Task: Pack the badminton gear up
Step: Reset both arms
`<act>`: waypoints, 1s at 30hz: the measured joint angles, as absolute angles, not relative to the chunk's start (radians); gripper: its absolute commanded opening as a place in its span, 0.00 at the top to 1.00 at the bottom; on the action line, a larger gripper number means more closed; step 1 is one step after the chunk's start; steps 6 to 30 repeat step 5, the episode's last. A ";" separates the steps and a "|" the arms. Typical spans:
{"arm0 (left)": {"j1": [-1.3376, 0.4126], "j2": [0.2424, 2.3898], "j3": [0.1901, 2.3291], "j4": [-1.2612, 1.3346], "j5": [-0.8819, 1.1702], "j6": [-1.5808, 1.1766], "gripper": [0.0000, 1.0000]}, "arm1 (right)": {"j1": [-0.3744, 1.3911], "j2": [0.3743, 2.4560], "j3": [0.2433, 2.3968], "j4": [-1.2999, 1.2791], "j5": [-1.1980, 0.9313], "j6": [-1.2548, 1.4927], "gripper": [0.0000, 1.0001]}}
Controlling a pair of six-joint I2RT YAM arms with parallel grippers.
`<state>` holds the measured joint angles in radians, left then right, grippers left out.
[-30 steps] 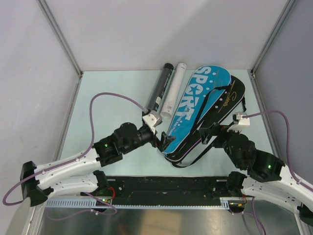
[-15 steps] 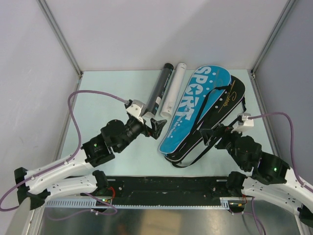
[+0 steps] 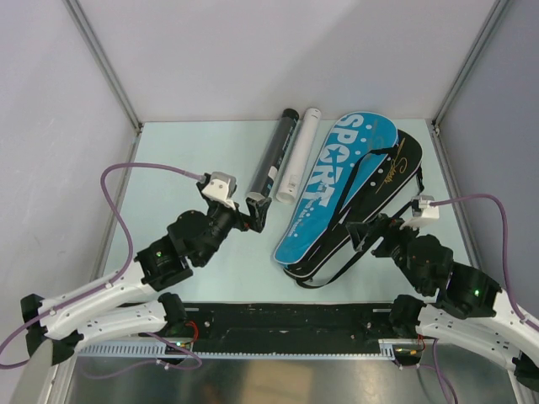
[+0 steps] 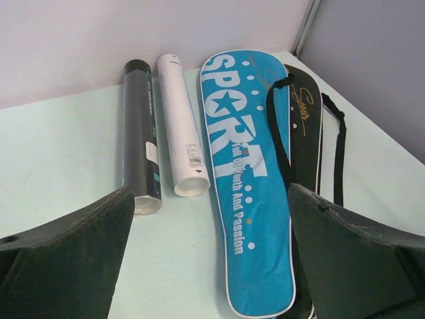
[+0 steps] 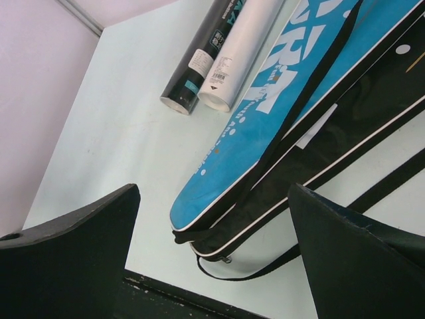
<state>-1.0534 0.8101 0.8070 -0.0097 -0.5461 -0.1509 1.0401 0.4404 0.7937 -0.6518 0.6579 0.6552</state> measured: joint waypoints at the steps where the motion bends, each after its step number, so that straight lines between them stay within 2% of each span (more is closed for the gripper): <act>1: -1.053 0.810 0.805 -0.010 -0.548 -0.151 0.00 | 1.040 0.440 0.794 -0.654 0.658 0.655 0.01; 30: -1.053 0.810 0.804 -0.010 -0.556 -0.151 0.00 | 1.040 0.439 0.794 -0.661 0.658 0.656 0.00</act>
